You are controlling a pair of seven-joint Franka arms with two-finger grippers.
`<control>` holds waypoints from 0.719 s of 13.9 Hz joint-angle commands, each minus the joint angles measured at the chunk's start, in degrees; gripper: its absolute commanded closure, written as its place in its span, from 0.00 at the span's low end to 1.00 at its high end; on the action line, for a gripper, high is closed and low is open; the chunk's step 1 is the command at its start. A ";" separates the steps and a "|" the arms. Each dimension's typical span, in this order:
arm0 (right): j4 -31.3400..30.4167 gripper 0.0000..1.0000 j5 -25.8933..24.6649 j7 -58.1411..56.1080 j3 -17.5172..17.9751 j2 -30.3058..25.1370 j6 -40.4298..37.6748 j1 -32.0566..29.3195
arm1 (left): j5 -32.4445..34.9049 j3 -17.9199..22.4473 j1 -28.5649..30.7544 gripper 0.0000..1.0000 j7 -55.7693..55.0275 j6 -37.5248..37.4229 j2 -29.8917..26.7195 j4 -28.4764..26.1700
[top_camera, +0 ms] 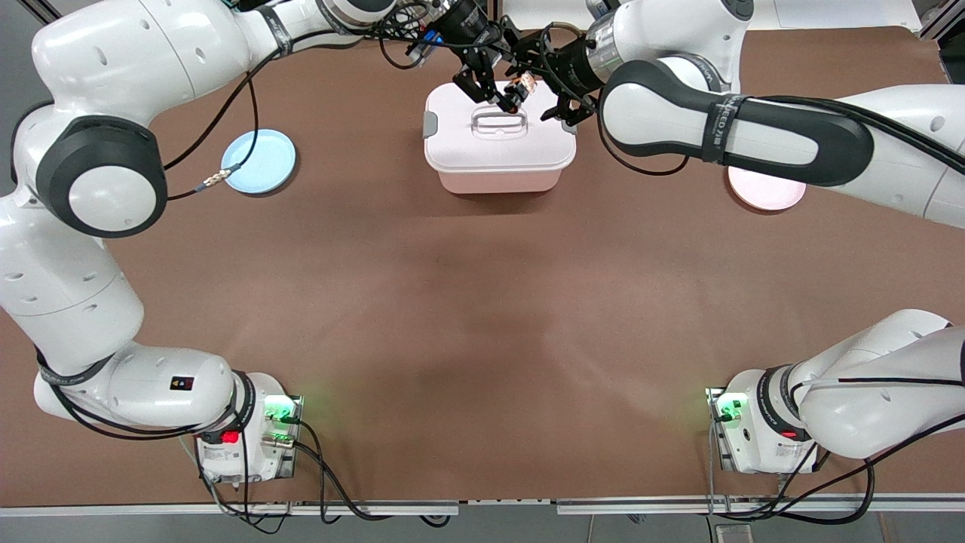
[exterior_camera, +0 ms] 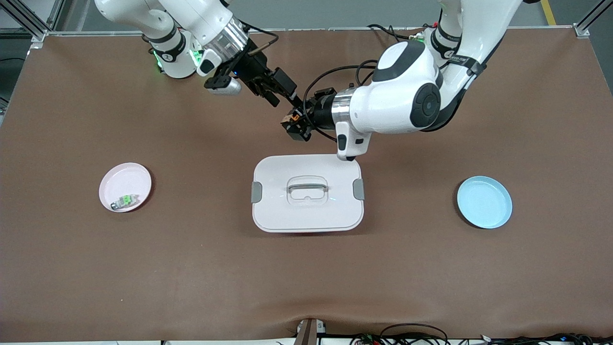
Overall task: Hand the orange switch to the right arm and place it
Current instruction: 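Lift the switch with the left gripper while the right gripper approaches, then close the right gripper on the switch held by the left gripper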
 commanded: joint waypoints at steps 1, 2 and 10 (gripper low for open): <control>3.09 0.00 0.94 0.51 -0.49 2.41 -0.72 0.45 | -1.06 -0.10 -0.40 1.00 -0.95 0.25 0.27 1.14; 3.18 0.00 0.94 0.60 -0.58 2.94 -0.72 0.45 | -1.06 -0.10 -0.40 1.00 -0.95 0.25 0.27 1.14; 3.62 0.00 0.94 0.69 -0.58 4.79 -0.81 0.45 | -0.97 -0.10 -0.58 1.00 -0.95 0.25 -0.08 1.14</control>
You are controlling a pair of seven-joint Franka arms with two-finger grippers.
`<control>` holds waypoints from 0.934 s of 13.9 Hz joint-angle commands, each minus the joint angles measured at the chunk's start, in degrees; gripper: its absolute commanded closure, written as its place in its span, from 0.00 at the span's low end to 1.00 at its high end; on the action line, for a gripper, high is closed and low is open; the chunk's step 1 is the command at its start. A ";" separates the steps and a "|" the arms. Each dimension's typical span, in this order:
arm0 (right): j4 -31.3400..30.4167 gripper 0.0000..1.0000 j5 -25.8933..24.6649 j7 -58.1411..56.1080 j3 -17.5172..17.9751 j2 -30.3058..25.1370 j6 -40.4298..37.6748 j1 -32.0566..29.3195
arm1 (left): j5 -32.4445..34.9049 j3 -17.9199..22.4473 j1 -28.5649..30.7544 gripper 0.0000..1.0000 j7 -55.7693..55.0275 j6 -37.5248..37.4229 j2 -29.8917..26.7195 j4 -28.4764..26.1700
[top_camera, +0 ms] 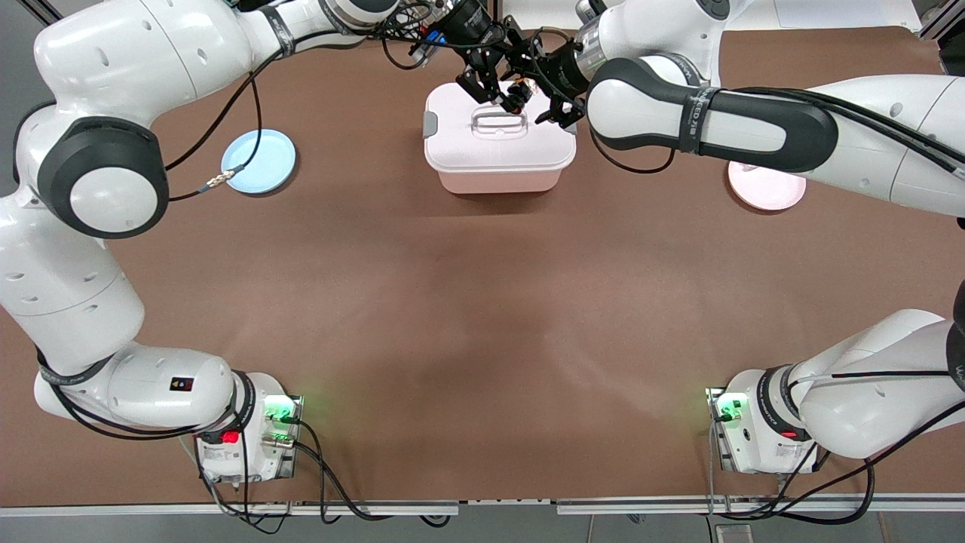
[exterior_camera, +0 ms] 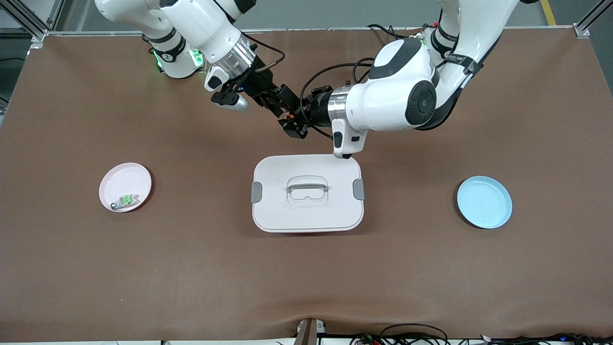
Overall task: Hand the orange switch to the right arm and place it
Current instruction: 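Close the right gripper on the switch held by the left gripper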
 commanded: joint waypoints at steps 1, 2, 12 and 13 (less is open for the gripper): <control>1.58 0.00 0.92 0.63 -0.18 0.72 -0.66 0.44 | -0.96 -0.10 -0.29 1.00 -0.92 0.19 -0.08 0.73; 1.58 0.00 0.92 0.63 -0.18 0.72 -0.66 0.44 | -0.87 -0.10 -0.29 1.00 -0.92 0.11 -0.08 0.73; 2.72 0.88 0.74 0.01 -0.18 1.51 -0.84 0.53 | -1.05 -0.01 0.41 1.00 -1.00 0.11 -0.61 0.91; 2.72 0.99 0.48 -0.16 -0.18 1.51 -0.84 0.53 | -1.05 -0.01 0.68 1.00 -1.00 0.11 -0.61 0.91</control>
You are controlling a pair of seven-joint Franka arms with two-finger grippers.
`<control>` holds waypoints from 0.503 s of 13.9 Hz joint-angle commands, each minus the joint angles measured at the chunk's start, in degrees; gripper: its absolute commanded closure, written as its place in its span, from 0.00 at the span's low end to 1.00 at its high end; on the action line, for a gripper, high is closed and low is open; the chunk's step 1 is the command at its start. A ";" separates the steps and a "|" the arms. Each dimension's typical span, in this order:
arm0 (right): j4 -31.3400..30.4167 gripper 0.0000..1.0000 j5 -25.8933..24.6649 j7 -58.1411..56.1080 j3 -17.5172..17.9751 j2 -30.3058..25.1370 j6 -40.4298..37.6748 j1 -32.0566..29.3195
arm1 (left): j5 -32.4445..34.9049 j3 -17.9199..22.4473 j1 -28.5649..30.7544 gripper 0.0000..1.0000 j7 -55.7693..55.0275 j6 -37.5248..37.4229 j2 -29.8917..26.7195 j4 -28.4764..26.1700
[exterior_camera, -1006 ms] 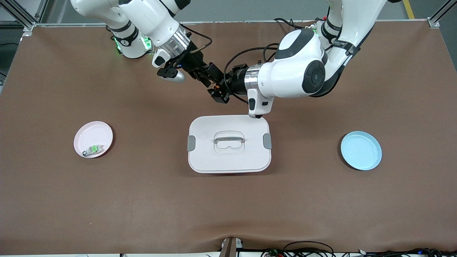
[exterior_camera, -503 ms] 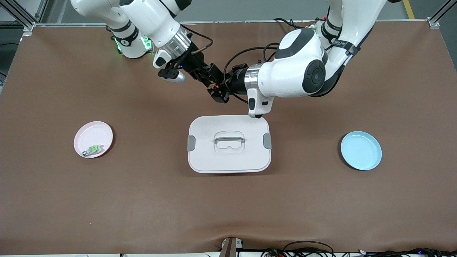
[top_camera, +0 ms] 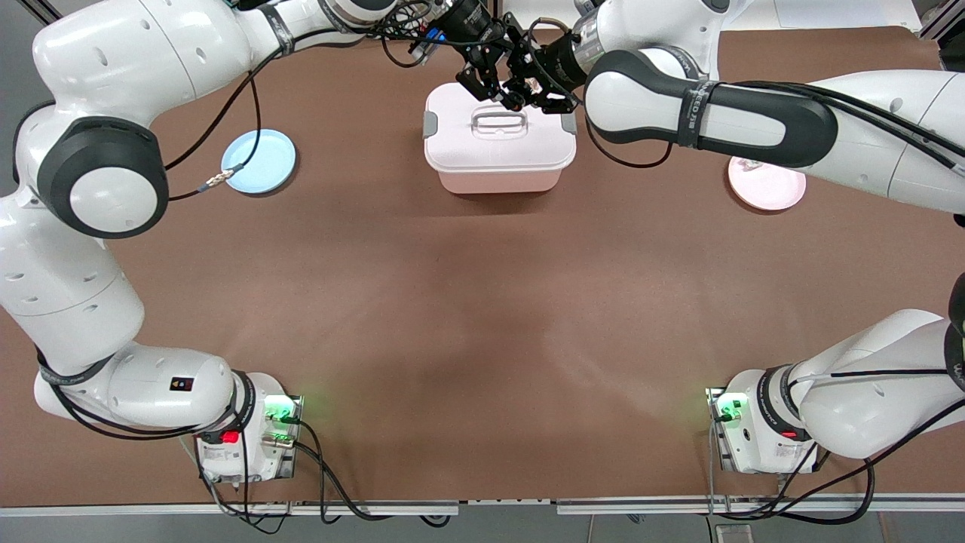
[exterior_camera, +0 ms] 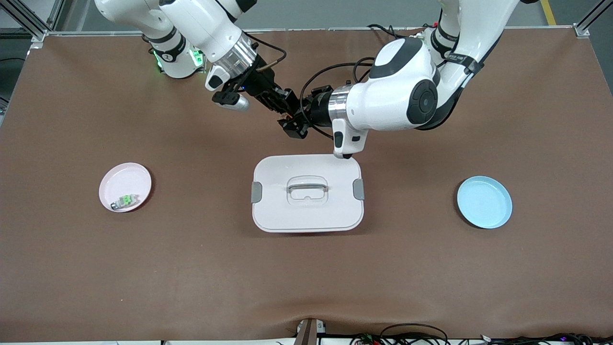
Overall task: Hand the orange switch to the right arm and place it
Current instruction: 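Close the right gripper on the switch held by the left gripper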
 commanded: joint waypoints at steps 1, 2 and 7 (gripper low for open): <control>0.79 1.00 0.26 -0.87 -0.11 0.88 -0.75 0.50 | -0.97 -0.02 0.62 1.00 -0.89 -0.04 -0.57 0.58; 0.79 1.00 0.35 -0.87 -0.11 0.88 -0.75 0.50 | -0.97 0.07 0.71 1.00 -0.80 -0.04 -0.49 0.58; 0.79 1.00 0.26 -0.96 -0.11 1.06 -0.84 0.50 | -0.27 0.42 2.29 0.00 -0.01 -0.22 -1.71 0.58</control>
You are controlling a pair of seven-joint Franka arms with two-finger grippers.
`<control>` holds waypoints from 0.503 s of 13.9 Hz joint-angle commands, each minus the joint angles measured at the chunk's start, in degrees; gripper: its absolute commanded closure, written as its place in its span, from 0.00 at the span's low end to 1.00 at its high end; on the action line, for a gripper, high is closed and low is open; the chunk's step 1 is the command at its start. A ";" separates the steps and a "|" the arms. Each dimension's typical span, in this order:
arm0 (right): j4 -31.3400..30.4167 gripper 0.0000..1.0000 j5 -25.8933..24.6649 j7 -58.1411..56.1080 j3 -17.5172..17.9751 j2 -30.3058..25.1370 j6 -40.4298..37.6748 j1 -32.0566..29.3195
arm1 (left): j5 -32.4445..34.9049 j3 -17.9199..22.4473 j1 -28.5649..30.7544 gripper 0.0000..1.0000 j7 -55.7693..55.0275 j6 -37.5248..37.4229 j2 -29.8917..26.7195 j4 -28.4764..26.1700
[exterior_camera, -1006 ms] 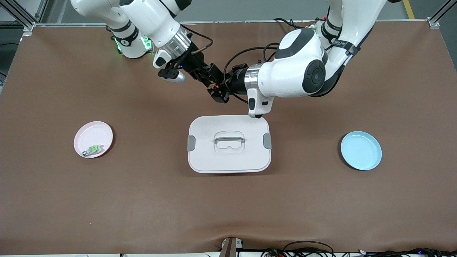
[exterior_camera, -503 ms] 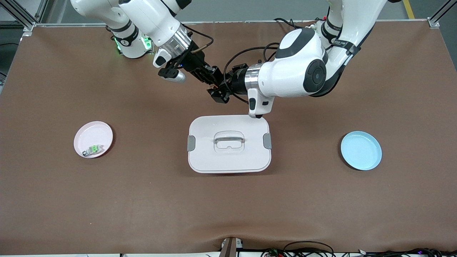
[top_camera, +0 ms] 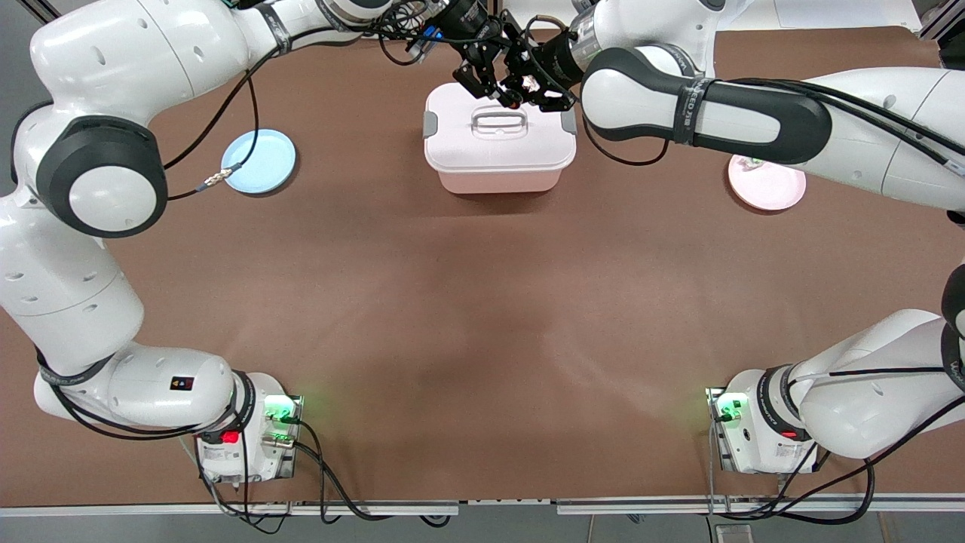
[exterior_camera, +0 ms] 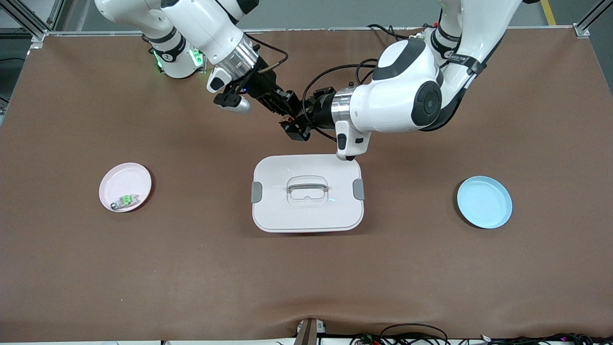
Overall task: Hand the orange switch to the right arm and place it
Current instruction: 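Open the left gripper and withdraw it while the right gripper pulls away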
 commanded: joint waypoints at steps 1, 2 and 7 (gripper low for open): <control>0.01 1.00 0.40 -0.71 -0.15 0.06 -0.59 0.40 | -0.12 0.22 2.16 0.00 -0.01 -0.30 -1.75 0.26; 0.01 1.00 0.40 -0.71 -0.15 -0.03 -1.11 0.32 | 0.05 0.39 2.51 0.00 0.08 -0.83 -2.02 0.26; 0.01 1.00 -0.13 -6.99 -0.76 -3.80 -13.38 -2.75 | 10.22 0.22 6.99 0.00 0.08 -2.23 -4.13 0.26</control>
